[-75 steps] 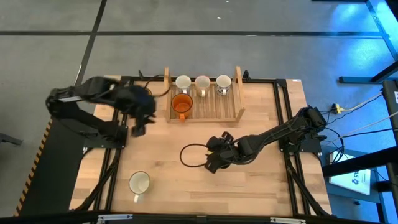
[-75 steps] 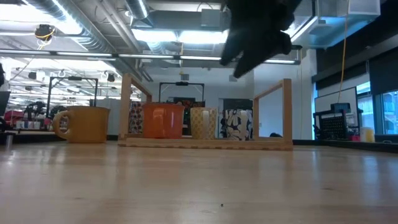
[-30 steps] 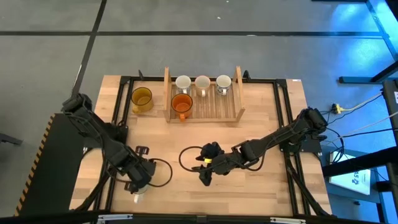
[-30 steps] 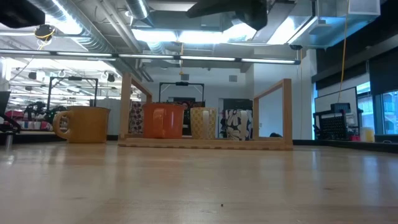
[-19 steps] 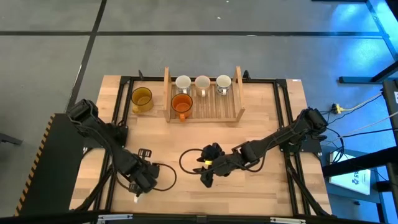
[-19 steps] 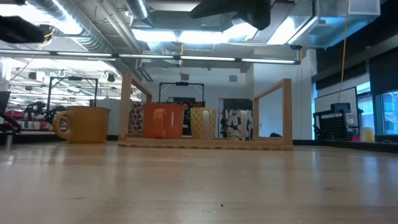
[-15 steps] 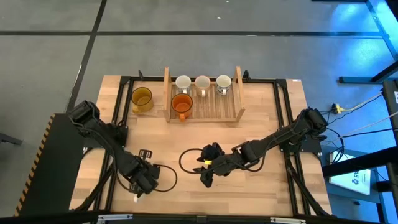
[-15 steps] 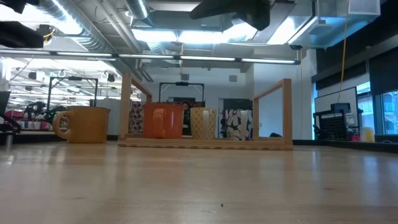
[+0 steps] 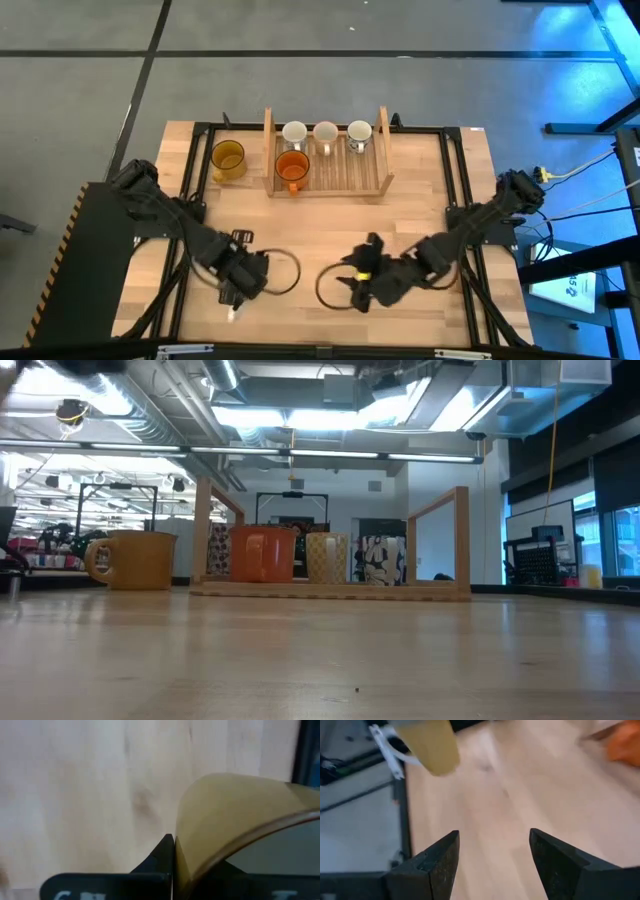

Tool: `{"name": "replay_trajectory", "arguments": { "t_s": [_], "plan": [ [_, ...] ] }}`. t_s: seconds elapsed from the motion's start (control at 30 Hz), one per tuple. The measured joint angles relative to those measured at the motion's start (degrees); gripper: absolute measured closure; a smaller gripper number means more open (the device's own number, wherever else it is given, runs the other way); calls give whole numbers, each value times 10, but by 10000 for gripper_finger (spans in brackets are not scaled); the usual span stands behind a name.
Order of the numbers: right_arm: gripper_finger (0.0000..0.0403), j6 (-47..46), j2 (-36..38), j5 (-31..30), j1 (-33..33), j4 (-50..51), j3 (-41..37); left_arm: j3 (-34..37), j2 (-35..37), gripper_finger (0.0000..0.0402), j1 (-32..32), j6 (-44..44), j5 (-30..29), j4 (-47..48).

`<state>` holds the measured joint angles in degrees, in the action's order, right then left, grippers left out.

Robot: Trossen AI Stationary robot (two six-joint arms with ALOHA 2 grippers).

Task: Place coffee mugs
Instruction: Put the light yellow mug on the shelf

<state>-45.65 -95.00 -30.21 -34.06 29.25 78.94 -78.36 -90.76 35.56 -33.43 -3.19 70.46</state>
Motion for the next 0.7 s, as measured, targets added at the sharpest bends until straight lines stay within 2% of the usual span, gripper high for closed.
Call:
{"name": "replay_trajectory", "arguments": {
  "t_s": [0.1,0.33,0.5,0.7],
  "plan": [
    [174,-31,10,-35,-18,56,0,-68,0,385,-46,30,-22,8],
    [174,-109,10,-47,-44,130,-10,-186,0,385,-172,123,-71,37],
    [174,-179,11,-47,-59,142,-50,-230,0,385,-272,198,-83,44],
    [174,-306,10,-40,-74,142,-113,-256,-14,385,-390,285,-78,46]
  ]
}}
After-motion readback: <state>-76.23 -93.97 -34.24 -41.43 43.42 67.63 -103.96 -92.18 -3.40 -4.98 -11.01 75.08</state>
